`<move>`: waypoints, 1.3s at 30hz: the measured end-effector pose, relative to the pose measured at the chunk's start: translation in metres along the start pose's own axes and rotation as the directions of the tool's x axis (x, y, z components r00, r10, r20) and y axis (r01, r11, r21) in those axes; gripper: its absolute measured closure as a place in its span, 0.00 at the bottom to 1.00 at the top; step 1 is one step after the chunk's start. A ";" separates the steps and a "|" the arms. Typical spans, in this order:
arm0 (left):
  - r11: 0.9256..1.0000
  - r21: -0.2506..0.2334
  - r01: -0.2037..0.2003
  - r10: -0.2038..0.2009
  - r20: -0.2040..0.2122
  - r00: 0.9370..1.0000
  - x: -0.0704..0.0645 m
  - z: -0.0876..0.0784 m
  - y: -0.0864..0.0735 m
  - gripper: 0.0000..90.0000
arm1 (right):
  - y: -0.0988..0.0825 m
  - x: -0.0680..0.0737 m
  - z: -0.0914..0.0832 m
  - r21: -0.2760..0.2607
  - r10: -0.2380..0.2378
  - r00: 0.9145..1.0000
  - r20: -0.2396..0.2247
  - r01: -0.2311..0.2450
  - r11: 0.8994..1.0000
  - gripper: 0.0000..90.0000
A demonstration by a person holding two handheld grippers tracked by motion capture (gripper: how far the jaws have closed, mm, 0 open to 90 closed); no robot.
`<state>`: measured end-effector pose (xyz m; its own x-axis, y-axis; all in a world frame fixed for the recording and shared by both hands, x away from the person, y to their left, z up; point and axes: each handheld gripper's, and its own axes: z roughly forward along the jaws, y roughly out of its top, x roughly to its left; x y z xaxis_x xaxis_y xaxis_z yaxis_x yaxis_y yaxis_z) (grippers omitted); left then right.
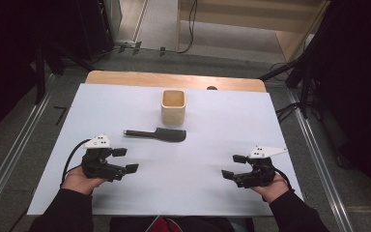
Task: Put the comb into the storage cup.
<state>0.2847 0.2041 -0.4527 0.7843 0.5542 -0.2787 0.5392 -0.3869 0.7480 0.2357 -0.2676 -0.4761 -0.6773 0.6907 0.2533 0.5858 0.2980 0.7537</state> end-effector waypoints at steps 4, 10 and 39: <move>1.000 0.001 0.000 0.000 0.000 1.000 0.000 0.000 0.000 0.21 | 0.000 0.000 0.001 0.003 0.000 1.000 -0.003 0.000 1.000 0.21; 1.000 0.005 0.004 -0.004 0.002 1.000 0.001 0.000 0.001 0.21 | 0.000 0.000 0.000 0.004 0.003 1.000 -0.003 -0.003 1.000 0.21; 1.000 0.005 0.023 -0.023 -0.012 1.000 0.004 0.004 0.004 0.22 | -0.002 -0.003 0.003 0.008 0.004 1.000 -0.021 -0.004 1.000 0.21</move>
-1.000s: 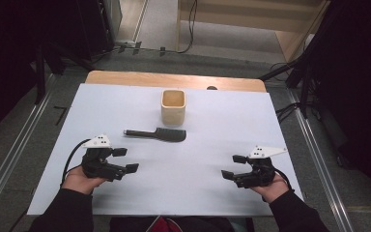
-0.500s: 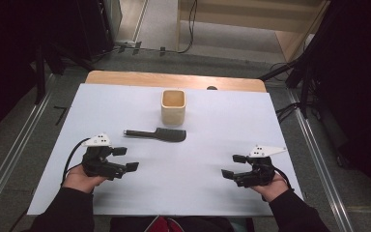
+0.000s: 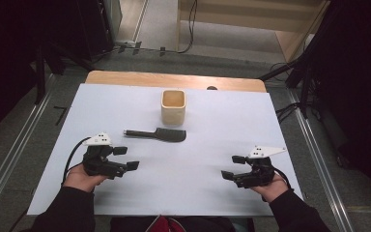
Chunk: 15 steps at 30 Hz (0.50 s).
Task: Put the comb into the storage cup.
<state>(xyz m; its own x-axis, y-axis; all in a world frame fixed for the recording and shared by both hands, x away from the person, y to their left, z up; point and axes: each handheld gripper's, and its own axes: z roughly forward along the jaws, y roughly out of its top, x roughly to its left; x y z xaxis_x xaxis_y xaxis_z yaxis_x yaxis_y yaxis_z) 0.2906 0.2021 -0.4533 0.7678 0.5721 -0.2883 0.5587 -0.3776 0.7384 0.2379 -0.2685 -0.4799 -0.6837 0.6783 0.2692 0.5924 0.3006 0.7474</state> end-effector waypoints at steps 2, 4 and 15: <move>1.000 -0.003 0.001 -0.001 0.003 1.000 0.000 0.000 0.000 0.22 | 0.000 0.000 -0.001 -0.005 0.007 1.000 0.000 -0.007 1.000 0.21; 1.000 -0.004 0.004 -0.003 0.006 1.000 0.001 0.000 0.000 0.22 | 0.000 -0.001 -0.001 -0.002 0.009 1.000 0.002 -0.009 1.000 0.21; 1.000 0.007 0.001 -0.001 -0.009 1.000 0.002 0.000 0.001 0.22 | 0.003 0.001 0.003 0.004 -0.002 1.000 -0.005 0.002 1.000 0.21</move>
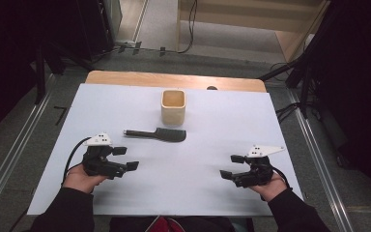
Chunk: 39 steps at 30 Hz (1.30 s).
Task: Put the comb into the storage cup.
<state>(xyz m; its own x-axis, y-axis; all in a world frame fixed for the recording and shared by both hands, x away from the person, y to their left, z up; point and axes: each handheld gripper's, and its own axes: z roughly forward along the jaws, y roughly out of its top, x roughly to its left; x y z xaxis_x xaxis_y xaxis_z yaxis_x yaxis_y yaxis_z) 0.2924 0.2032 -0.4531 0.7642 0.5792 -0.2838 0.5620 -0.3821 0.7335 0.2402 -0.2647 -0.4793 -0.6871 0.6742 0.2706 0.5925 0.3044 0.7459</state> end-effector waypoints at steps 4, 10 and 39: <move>1.000 -0.008 0.018 -0.018 0.001 1.000 0.003 0.000 0.003 0.22 | -0.001 0.001 -0.002 0.000 -0.004 1.000 0.004 0.004 1.000 0.21; 0.999 -0.023 0.037 -0.037 -0.021 0.999 0.004 -0.001 0.008 0.22 | -0.001 0.003 -0.003 -0.005 0.008 1.000 0.008 -0.008 1.000 0.21; 0.989 -0.075 0.129 -0.133 -0.045 0.990 0.026 -0.004 0.041 0.24 | -0.001 0.003 -0.001 0.001 0.006 1.000 0.009 -0.006 1.000 0.21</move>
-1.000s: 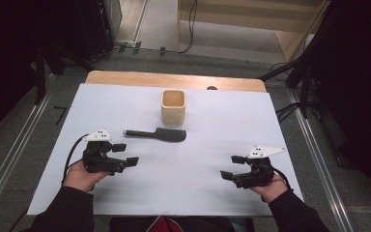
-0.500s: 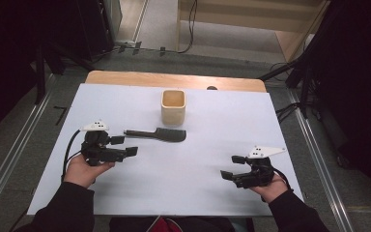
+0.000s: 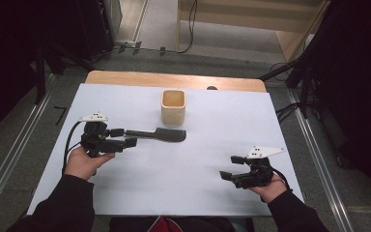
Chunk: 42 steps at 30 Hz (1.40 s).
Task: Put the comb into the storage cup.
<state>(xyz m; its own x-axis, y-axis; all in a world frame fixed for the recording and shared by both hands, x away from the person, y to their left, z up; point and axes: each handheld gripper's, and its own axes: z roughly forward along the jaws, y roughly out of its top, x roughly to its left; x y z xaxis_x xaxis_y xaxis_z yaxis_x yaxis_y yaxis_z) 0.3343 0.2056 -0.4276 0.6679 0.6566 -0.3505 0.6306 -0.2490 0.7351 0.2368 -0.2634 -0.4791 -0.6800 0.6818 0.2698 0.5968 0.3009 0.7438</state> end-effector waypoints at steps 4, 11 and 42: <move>1.000 0.007 0.000 0.000 -0.002 1.000 0.002 0.002 0.003 0.24 | 0.000 -0.001 0.000 -0.001 -0.001 1.000 0.001 0.001 1.000 0.21; 1.000 0.005 0.002 -0.002 -0.008 1.000 0.006 0.005 0.014 0.24 | 0.000 -0.001 0.000 -0.002 0.002 1.000 -0.001 -0.002 1.000 0.21; 1.000 0.026 0.017 -0.015 -0.070 0.997 0.032 0.031 0.047 0.25 | 0.000 -0.002 0.001 -0.002 0.002 1.000 -0.002 -0.002 1.000 0.21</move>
<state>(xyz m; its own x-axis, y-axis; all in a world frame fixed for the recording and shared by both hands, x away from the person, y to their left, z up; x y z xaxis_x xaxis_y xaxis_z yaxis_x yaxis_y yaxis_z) 0.3975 0.1927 -0.4228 0.6291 0.7084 -0.3200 0.6516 -0.2562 0.7140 0.2383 -0.2639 -0.4796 -0.6796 0.6809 0.2731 0.5975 0.2978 0.7445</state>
